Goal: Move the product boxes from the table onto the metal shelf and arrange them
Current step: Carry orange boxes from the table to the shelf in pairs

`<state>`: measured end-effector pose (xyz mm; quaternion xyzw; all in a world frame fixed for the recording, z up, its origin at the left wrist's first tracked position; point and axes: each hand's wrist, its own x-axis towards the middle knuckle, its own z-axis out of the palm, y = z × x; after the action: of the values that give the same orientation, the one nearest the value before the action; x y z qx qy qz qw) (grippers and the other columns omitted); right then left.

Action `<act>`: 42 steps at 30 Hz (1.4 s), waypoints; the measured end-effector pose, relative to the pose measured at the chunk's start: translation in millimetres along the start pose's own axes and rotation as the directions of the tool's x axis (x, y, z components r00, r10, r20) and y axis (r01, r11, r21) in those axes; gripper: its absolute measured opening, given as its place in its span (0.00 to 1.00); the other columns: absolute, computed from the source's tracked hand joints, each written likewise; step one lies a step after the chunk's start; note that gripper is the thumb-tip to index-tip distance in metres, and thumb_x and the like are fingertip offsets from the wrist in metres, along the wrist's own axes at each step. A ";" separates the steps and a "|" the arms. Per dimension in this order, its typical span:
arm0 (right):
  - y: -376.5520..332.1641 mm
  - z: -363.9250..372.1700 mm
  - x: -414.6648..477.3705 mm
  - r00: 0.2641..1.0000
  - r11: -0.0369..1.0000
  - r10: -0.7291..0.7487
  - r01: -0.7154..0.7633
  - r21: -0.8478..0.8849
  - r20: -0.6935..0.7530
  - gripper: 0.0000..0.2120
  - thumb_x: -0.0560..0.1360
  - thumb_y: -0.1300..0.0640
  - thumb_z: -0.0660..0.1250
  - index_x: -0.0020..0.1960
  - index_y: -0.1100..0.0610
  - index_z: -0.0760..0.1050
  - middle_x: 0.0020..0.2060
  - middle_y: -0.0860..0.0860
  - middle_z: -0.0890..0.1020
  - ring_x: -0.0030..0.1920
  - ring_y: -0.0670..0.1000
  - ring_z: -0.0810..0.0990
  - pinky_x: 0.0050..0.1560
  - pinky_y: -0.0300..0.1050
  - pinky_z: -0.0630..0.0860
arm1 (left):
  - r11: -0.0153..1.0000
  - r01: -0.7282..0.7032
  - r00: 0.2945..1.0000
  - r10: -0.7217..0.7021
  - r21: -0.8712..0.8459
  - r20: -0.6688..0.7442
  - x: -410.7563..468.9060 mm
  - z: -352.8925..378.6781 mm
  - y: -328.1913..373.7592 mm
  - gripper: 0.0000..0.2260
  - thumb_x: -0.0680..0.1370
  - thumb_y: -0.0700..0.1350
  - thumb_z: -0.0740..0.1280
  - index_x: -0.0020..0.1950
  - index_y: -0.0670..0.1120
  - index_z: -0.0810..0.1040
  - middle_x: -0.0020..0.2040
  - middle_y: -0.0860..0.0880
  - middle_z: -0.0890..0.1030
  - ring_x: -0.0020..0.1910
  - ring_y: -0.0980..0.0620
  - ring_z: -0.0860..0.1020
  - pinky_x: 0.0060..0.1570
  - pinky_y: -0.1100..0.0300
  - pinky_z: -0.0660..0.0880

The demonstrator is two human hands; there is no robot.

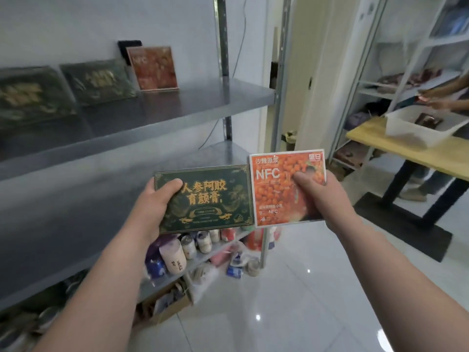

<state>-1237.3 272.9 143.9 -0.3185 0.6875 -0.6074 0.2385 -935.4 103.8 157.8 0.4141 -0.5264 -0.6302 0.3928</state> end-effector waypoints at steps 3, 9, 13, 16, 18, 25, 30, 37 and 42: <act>-31.8 26.2 38.6 0.994 0.995 -0.102 0.102 -0.007 0.040 0.14 0.74 0.46 0.75 0.55 0.52 0.81 0.41 0.42 0.87 0.43 0.43 0.86 0.46 0.40 0.81 | 0.995 -0.094 0.995 0.093 -0.025 -0.042 19.0 -12.7 28.7 0.11 0.77 0.49 0.71 0.57 0.50 0.75 0.42 0.48 0.86 0.41 0.48 0.85 0.44 0.53 0.79; -94.8 85.9 115.1 0.960 0.973 -0.231 0.232 0.009 0.157 0.19 0.70 0.42 0.76 0.56 0.52 0.80 0.46 0.49 0.88 0.45 0.51 0.88 0.45 0.46 0.81 | 0.975 -0.211 0.970 0.199 -0.074 -0.143 64.6 -46.0 79.9 0.25 0.64 0.54 0.75 0.58 0.50 0.75 0.44 0.48 0.86 0.43 0.47 0.85 0.51 0.45 0.79; -122.0 125.3 157.6 0.940 0.956 -0.289 0.292 0.010 0.184 0.25 0.68 0.37 0.76 0.58 0.50 0.80 0.47 0.49 0.88 0.46 0.52 0.87 0.50 0.52 0.83 | 0.962 -0.260 0.953 0.242 -0.084 -0.183 93.3 -67.3 105.3 0.30 0.61 0.56 0.75 0.62 0.54 0.74 0.52 0.46 0.85 0.50 0.44 0.84 0.56 0.40 0.79; -132.8 152.7 184.3 0.927 0.943 -0.331 0.330 0.035 0.178 0.15 0.73 0.45 0.75 0.55 0.50 0.80 0.43 0.47 0.87 0.41 0.44 0.86 0.43 0.43 0.82 | 0.952 -0.292 0.941 0.267 -0.097 -0.208 116.9 -84.0 120.1 0.28 0.67 0.52 0.75 0.65 0.58 0.72 0.55 0.46 0.84 0.53 0.44 0.84 0.56 0.41 0.78; -138.4 170.7 202.4 0.928 0.944 -0.329 0.327 0.036 0.173 0.20 0.68 0.40 0.77 0.55 0.49 0.81 0.44 0.47 0.88 0.44 0.48 0.87 0.51 0.52 0.84 | 0.946 -0.316 0.926 0.290 -0.078 -0.241 133.2 -90.8 126.2 0.25 0.74 0.48 0.73 0.69 0.58 0.70 0.54 0.47 0.85 0.51 0.45 0.85 0.54 0.44 0.79; -147.5 222.2 270.6 0.933 0.950 -0.312 0.305 0.068 0.179 0.32 0.60 0.34 0.77 0.57 0.51 0.78 0.47 0.48 0.87 0.47 0.51 0.86 0.55 0.60 0.82 | 0.943 -0.328 0.903 0.293 -0.063 -0.315 181.8 -100.9 143.2 0.15 0.80 0.40 0.68 0.64 0.54 0.75 0.53 0.49 0.86 0.53 0.47 0.83 0.60 0.44 0.77; -156.9 254.8 317.7 0.900 0.928 -0.371 0.369 0.054 0.228 0.34 0.61 0.32 0.75 0.60 0.50 0.78 0.50 0.46 0.86 0.50 0.49 0.85 0.56 0.53 0.81 | 0.934 -0.328 0.842 0.358 0.145 -0.403 223.9 -112.3 151.7 0.22 0.77 0.43 0.71 0.69 0.54 0.72 0.55 0.52 0.85 0.55 0.50 0.83 0.63 0.48 0.75; -160.9 289.7 371.8 0.863 0.905 -0.413 0.425 0.025 0.291 0.23 0.71 0.40 0.76 0.59 0.49 0.72 0.49 0.44 0.83 0.50 0.50 0.84 0.57 0.55 0.80 | 0.891 -0.218 0.768 0.409 0.399 -0.493 273.3 -112.7 165.8 0.24 0.78 0.43 0.70 0.72 0.52 0.68 0.62 0.50 0.80 0.61 0.47 0.78 0.65 0.47 0.72; -163.0 300.7 390.7 0.781 0.833 -0.520 0.552 0.007 0.346 0.22 0.72 0.52 0.78 0.60 0.51 0.73 0.50 0.45 0.83 0.47 0.41 0.82 0.58 0.54 0.81 | 0.493 -0.025 0.607 0.699 0.870 -0.378 277.3 -99.7 172.0 0.36 0.75 0.48 0.72 0.79 0.57 0.58 0.75 0.45 0.62 0.75 0.42 0.60 0.75 0.40 0.56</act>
<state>-1265.1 -226.5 283.3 -0.6100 0.5457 -0.5537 0.1531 -928.5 -211.7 287.5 0.6125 -0.6388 -0.0070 0.4656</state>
